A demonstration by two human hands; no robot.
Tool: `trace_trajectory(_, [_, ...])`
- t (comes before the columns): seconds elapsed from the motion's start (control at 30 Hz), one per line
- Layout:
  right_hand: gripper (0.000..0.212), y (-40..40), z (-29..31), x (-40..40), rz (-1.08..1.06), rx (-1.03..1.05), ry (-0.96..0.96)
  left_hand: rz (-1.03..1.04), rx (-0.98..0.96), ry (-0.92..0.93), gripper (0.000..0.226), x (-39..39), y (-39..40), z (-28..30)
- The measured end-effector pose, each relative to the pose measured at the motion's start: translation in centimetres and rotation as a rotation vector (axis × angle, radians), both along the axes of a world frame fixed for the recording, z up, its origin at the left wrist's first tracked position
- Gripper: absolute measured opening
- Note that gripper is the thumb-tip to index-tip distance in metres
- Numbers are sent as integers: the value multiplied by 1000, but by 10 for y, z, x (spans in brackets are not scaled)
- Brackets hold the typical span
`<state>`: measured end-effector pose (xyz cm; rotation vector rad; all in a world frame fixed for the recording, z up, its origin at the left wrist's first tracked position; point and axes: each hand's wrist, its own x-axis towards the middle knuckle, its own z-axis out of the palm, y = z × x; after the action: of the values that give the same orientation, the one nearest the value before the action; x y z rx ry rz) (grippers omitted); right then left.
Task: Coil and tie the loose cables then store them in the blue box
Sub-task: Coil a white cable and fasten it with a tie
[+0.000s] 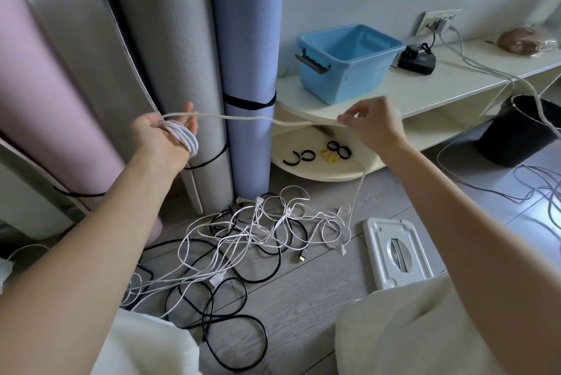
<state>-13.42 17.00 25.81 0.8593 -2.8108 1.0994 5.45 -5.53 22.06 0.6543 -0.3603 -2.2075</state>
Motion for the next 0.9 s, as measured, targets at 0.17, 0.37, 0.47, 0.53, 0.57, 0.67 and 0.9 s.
trace_trajectory(0.17, [17, 2, -20, 4, 481, 565, -402, -312, -18, 347, 15, 5, -8, 26])
trace_trajectory(0.37, [44, -4, -43, 12, 436, 851, -153, -1368, -172, 466, 37, -4, 33, 45])
trace_trajectory(0.47, [48, -6, -43, 9, 265, 717, -55, -1705, -343, 251, 53, -11, 65, 35])
trace_trajectory(0.53, [54, -6, -32, 6, 155, 575, -34, -1834, -548, 35, 54, -13, 80, 25])
trace_trajectory(0.57, [55, -5, -25, 5, 113, 494, -20, -1864, -614, -105, 53, -13, 83, 19])
trace_trajectory(0.67, [50, -5, -9, 3, 74, 287, 19, -1829, -635, -533, 57, -11, 81, 6])
trace_trajectory(0.9, [49, -13, 14, 16, 178, -51, -93, -1254, -485, -667, 82, -7, 57, -3])
